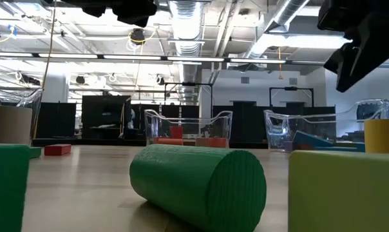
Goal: Sort blocks by size
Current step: Put the yellow cylindrical block into the left transparent bin
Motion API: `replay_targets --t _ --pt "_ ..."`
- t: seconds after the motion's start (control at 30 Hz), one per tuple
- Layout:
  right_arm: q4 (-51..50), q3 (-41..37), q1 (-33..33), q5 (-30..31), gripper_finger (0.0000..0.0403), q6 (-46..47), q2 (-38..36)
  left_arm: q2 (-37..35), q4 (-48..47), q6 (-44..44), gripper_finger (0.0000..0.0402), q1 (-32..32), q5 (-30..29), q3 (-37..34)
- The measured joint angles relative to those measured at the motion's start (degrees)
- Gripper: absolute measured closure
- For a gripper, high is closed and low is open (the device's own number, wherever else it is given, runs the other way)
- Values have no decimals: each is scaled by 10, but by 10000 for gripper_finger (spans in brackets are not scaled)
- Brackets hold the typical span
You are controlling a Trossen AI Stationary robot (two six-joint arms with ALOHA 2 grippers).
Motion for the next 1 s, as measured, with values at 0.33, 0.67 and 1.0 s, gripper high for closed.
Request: replay_targets --t 0.33,0.67,1.0 --pt "-153 68 49 50 215 55 0 0 -1 0 210 19 0 0" --pt "-197 69 111 111 215 21 59 0 -4 0 210 25 -1 0" --pt "-172 69 112 110 215 10 89 0 0 -2 210 25 -1 0"
